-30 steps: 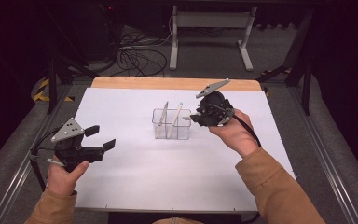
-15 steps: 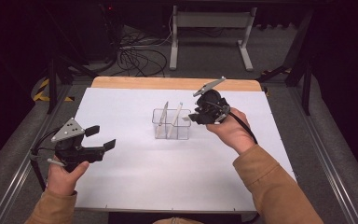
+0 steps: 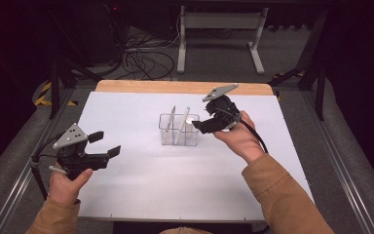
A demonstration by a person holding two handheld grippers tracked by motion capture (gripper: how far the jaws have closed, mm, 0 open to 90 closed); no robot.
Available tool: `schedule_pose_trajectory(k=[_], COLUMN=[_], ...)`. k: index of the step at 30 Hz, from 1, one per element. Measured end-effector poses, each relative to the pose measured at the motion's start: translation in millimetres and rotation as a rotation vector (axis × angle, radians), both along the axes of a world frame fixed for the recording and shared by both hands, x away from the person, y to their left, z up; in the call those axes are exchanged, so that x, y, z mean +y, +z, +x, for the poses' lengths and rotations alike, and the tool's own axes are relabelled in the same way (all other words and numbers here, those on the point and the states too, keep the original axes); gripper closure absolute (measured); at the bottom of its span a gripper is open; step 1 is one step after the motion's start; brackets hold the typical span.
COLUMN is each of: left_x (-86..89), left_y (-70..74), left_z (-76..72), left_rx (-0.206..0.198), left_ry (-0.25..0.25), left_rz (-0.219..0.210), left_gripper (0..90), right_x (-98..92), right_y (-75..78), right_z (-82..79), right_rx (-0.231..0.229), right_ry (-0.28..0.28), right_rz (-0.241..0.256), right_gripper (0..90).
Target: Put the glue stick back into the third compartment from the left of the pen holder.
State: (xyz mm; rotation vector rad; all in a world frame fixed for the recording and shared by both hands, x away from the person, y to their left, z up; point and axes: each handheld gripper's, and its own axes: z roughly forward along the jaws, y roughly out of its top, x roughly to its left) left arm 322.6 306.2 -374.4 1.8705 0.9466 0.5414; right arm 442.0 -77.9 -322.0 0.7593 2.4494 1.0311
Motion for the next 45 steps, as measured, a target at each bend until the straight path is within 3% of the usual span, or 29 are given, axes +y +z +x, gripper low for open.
schedule_pose_trajectory(k=[16, 21, 38, 45], left_x=[-3.5, -4.9, -5.5, -5.6], left_y=[1.4, 0.3, 1.0, 1.7], left_z=[-2.7, -4.8, -13.8, -15.4], left_rx=[-0.003, 0.0, -0.009, -0.009], left_ry=[-0.018, -0.021, -0.029, -0.031], left_rz=[-0.003, -0.005, 0.001, 0.001], left_gripper=[20.8, 20.7, 19.7, 19.7], right_x=[-30.6, -44.0, -93.0, -105.2], right_y=[4.5, 3.0, -35.0, -55.3], right_z=[-34.3, -47.7, -70.8, -77.6], right_rx=[-0.094, -0.116, -0.106, -0.093], right_ry=[0.114, 0.139, 0.148, 0.141], right_rz=[0.182, 0.226, 0.34, 0.333], right_gripper=[4.7, 2.6, 0.0, 0.0])
